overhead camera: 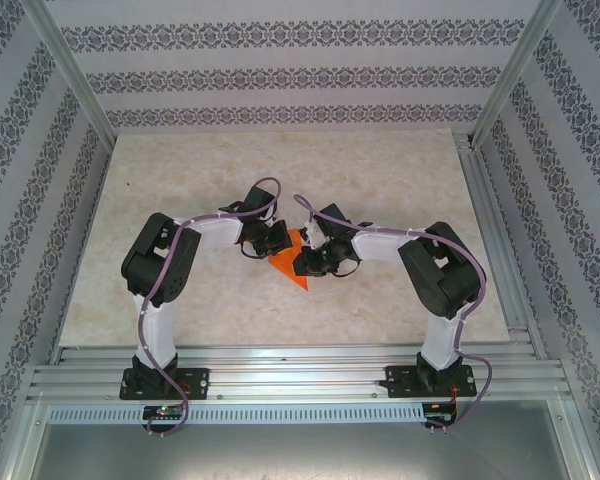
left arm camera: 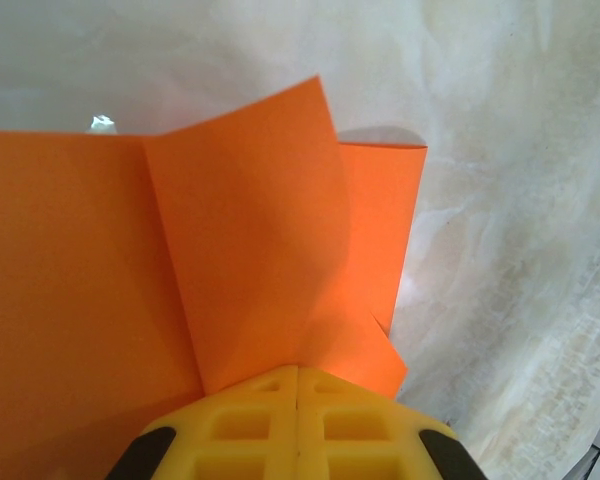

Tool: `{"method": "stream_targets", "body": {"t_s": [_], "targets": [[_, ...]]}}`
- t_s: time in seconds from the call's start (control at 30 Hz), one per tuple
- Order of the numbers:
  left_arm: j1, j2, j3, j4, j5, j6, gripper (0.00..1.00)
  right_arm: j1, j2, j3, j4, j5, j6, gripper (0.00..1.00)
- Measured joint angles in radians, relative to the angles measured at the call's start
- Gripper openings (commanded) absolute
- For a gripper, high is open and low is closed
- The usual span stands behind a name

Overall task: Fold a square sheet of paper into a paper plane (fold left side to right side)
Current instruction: Fourth fold the wing at the center of the table.

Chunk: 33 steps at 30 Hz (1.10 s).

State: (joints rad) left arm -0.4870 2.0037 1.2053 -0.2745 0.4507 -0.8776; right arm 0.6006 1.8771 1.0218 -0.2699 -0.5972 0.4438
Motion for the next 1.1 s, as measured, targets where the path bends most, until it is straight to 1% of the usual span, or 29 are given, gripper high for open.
{"method": "stream_targets", "body": {"t_s": [0.6,0.87,1.1], "targets": [[0.000,0.000,0.000,-0.001,-0.004,0.010,0.00,0.000,-0.001,-0.044,0.026,0.000,-0.020,0.14],[-0.001,0.000,0.002,-0.008,-0.003,0.010,0.00,0.000,-0.037,-0.115,0.101,0.000,-0.019,0.14],[-0.005,0.001,0.009,-0.022,-0.006,0.011,0.00,0.005,-0.103,-0.212,0.148,0.001,-0.019,0.14]]}}
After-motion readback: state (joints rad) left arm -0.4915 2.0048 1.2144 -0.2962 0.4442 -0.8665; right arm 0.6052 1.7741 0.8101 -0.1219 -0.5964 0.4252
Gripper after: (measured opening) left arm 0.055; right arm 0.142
